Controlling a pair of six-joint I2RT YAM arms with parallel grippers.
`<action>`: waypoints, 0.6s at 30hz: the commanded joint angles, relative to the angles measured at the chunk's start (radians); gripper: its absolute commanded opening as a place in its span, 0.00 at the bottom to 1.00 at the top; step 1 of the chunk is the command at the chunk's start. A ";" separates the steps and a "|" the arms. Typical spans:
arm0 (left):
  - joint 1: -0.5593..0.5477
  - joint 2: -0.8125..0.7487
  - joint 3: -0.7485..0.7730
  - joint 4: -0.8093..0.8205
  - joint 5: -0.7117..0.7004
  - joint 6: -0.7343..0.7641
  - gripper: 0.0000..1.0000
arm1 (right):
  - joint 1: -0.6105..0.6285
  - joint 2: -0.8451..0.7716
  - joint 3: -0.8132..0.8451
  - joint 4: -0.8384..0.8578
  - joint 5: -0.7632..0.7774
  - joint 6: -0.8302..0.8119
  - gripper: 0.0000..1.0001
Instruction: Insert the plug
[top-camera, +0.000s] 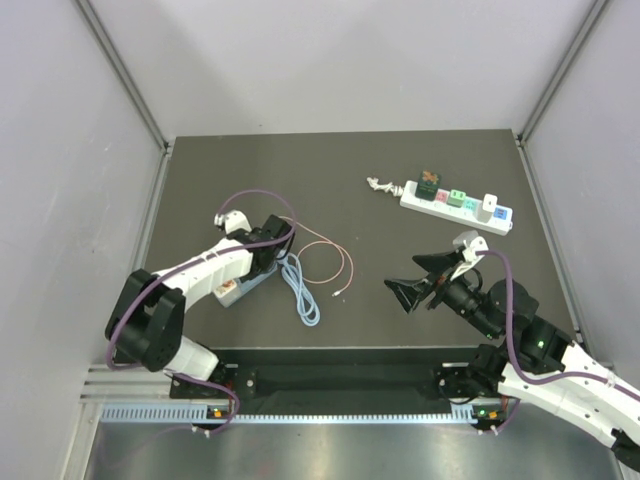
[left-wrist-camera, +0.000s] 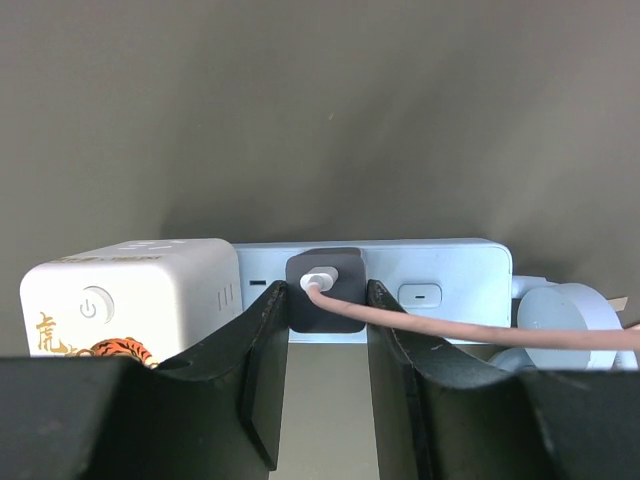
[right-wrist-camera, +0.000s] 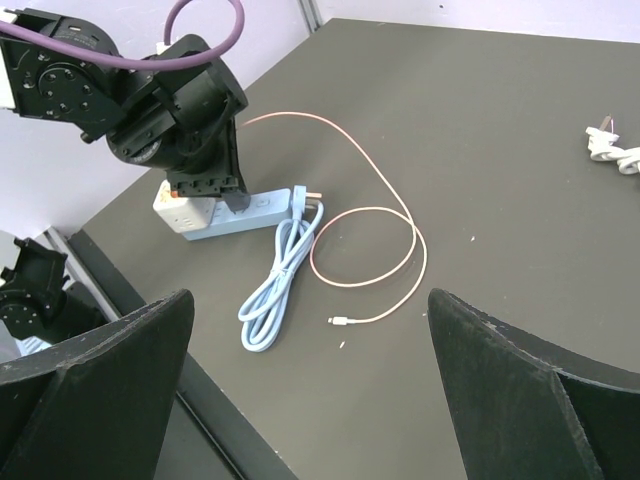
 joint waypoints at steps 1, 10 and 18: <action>-0.009 0.096 -0.078 0.014 0.171 -0.039 0.00 | 0.004 0.009 0.028 0.025 0.013 -0.004 1.00; -0.009 0.093 -0.030 -0.022 0.160 0.010 0.00 | 0.003 0.004 0.036 0.014 0.019 -0.013 1.00; -0.009 0.075 0.106 -0.162 0.149 0.039 0.50 | 0.003 0.015 0.045 0.023 0.019 -0.005 1.00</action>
